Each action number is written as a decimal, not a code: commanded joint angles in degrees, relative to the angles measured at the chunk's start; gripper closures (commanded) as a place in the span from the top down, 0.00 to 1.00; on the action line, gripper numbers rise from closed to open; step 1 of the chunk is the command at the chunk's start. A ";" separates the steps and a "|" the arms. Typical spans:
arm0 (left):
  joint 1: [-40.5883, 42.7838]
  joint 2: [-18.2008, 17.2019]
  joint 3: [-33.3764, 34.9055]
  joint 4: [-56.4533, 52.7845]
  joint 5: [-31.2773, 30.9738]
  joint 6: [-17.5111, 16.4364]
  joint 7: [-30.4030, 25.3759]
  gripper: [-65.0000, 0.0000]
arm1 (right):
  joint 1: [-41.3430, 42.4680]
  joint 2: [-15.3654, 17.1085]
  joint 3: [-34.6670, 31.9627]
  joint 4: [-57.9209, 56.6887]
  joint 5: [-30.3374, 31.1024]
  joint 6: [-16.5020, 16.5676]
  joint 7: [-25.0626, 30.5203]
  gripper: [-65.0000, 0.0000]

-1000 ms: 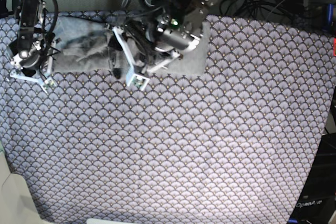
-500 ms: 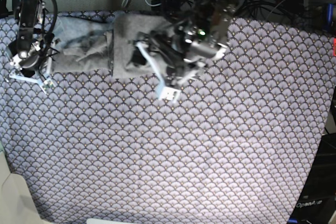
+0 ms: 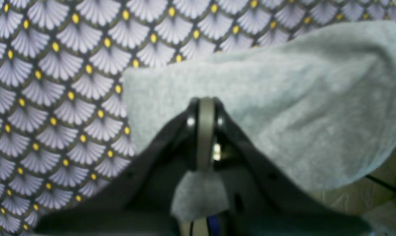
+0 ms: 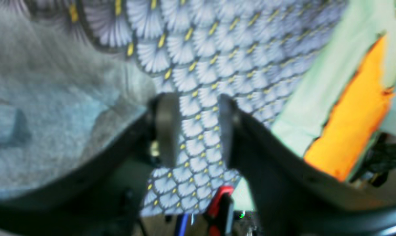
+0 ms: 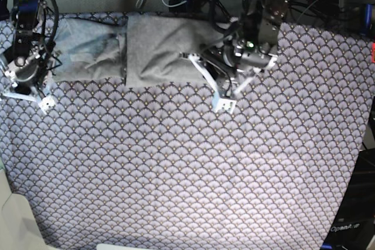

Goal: Fold the T-shirt properly

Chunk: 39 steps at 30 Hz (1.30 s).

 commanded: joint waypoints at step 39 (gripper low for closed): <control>-3.14 -1.47 -0.20 -8.15 -0.34 -0.17 -4.73 0.00 | 1.64 2.60 23.24 -14.73 55.04 -0.14 -23.01 0.56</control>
